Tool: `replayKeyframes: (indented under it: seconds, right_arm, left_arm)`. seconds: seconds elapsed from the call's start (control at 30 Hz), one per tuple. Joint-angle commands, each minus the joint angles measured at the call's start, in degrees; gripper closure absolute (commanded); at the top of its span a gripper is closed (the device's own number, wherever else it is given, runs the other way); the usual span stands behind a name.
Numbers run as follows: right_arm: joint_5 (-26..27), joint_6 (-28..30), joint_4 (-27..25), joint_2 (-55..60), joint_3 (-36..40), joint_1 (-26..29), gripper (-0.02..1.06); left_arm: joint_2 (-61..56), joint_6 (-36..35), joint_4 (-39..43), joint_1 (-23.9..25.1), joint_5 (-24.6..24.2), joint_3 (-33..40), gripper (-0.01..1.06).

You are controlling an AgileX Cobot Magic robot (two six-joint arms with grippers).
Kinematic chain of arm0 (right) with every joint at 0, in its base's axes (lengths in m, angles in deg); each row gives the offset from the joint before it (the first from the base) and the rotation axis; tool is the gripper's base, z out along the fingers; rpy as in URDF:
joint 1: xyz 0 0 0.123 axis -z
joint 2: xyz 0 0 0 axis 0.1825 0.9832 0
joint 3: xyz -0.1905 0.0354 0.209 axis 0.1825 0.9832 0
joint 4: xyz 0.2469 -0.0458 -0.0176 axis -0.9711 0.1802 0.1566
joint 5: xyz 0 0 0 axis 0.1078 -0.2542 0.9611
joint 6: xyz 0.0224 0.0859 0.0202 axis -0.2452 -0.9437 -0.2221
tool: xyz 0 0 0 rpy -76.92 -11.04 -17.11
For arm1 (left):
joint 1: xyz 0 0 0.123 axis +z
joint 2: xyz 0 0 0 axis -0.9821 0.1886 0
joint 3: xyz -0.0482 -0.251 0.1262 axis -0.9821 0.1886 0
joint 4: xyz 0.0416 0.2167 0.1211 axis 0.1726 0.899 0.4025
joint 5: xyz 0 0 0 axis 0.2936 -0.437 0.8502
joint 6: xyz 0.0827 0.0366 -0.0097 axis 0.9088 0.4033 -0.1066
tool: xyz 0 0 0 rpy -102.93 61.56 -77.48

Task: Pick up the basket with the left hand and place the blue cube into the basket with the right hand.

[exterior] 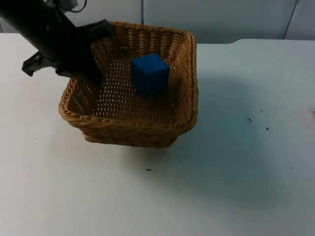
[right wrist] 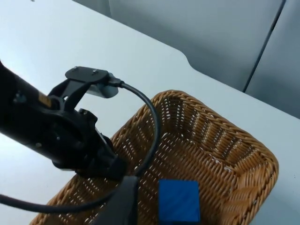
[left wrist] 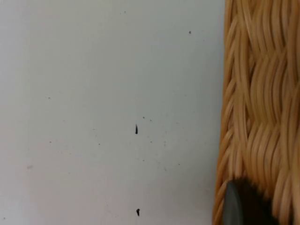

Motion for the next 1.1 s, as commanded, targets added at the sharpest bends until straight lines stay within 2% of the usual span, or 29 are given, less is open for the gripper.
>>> replayKeyframes:
  seconds: [0.0,0.3,0.6,1.0,1.07]
  right_arm:
    - [-0.95,0.63,0.09,-0.61,-0.45,0.09,0.0]
    - [-0.97,0.63,0.09,-0.61,-0.45,0.09,0.0]
    - [-0.5,0.63,0.09,-0.61,-0.45,0.09,0.0]
    - [-0.5,0.63,0.09,-0.61,-0.45,0.09,0.0]
    - [-0.5,0.63,0.09,-0.61,-0.45,0.09,0.0]
  left_arm:
    - [0.23,0.38,-1.43,-0.47,0.85,0.01,1.05]
    - [4.35,2.06,-2.15,-0.47,2.97,0.01,1.05]
    - [6.89,4.87,-8.27,-0.47,3.83,0.01,1.05]
    - [7.0,5.1,-7.86,-0.98,3.84,0.01,1.05]
    - [7.0,5.1,-7.86,-0.98,3.71,0.01,1.02]
